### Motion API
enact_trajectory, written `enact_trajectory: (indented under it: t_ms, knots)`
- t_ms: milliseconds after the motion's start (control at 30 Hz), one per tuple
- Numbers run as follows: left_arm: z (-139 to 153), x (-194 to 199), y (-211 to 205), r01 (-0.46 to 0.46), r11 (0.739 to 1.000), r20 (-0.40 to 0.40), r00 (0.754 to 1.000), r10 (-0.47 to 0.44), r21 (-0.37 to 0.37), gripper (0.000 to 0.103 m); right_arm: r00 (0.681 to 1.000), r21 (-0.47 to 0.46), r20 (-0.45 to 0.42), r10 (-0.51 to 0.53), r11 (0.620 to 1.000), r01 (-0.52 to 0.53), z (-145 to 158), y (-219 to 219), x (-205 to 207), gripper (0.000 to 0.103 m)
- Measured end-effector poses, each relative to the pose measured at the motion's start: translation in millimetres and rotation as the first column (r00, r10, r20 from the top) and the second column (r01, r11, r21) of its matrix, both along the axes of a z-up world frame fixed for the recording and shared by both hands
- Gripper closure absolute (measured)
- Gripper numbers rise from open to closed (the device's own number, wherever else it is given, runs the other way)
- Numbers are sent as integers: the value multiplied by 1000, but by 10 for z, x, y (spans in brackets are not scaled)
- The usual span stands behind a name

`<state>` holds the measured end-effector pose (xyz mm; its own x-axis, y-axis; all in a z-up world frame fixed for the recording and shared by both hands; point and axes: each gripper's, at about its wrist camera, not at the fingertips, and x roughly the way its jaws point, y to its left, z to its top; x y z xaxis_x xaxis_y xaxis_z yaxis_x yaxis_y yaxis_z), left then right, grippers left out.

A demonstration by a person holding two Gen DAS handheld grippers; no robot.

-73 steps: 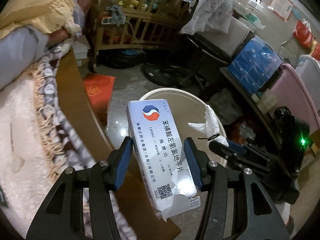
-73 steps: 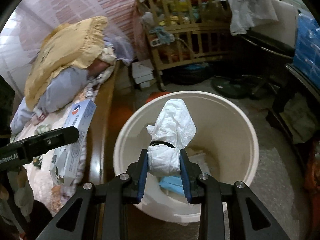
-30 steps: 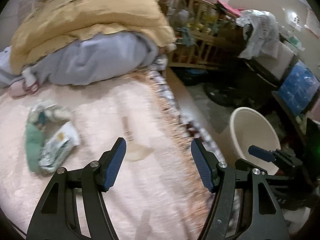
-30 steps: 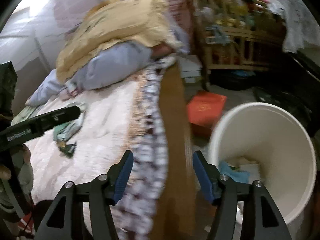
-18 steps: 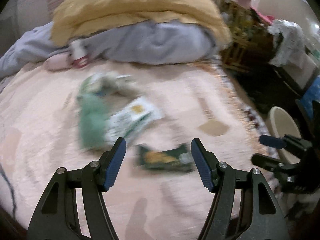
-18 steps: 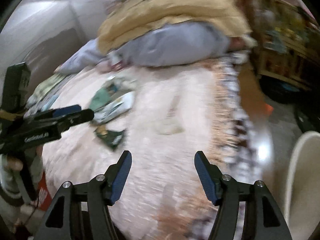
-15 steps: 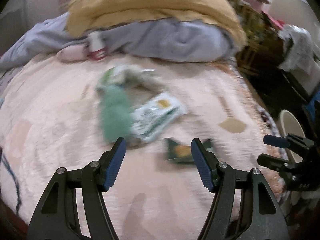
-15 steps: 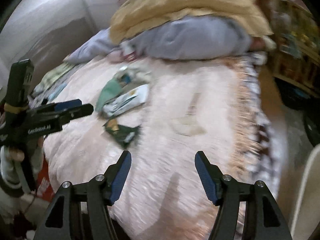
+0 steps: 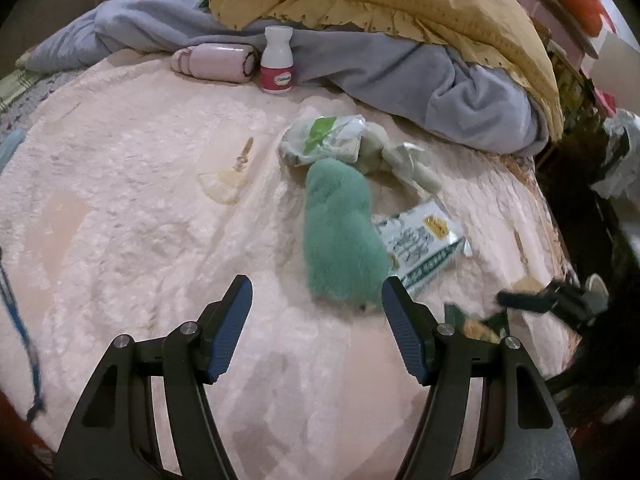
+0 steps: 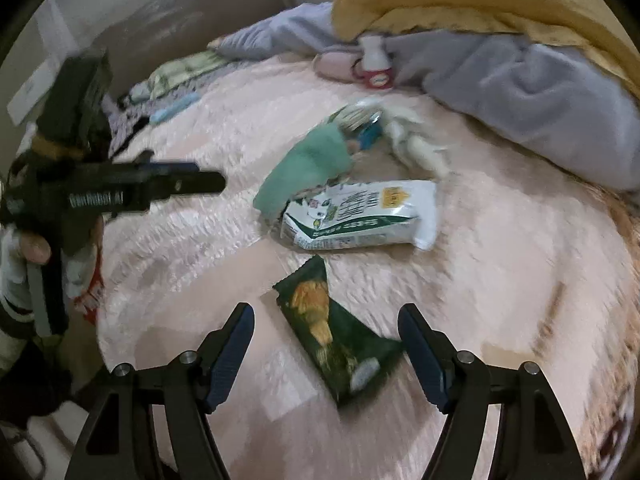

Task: Collect trash
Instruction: 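Grasp the green towel with the left tool while the right tool grasps the green snack bag, then carry the towel and green snack bag to the white bucket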

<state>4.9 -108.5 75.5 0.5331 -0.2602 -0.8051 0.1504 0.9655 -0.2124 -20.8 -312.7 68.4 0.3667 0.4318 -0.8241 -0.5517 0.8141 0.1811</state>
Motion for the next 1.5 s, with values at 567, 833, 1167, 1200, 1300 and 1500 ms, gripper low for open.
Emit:
enact_trajectory:
  t_ms: [567,833,1167,1200,1300,1500]
  knots:
    - [-200,355,-104,1,995,-52,999,-6,-95,80,990,48,80,-119,992,115,234,-371,-269,82]
    - [121,-247,-163,51,992,2,999,-51,-119,80,981,81,102,-163,985,155,395,-464,-517,82]
    - [454,-698,-850,210,969,81,976,-201,-133,80,957,100,141,-252,966,239,585,-775,-906,82]
    - [475,-723,-929,225,966,85,973,-215,-128,80,954,104,143,-265,962,252,600,-831,-940,82]
    - [517,-792,-1150,263,959,94,963,-253,-108,80,940,108,152,-305,951,291,636,-999,-1028,82]
    - [591,-894,-1653,342,937,114,936,-333,-67,80,904,115,159,-398,917,383,690,-1459,-1245,82]
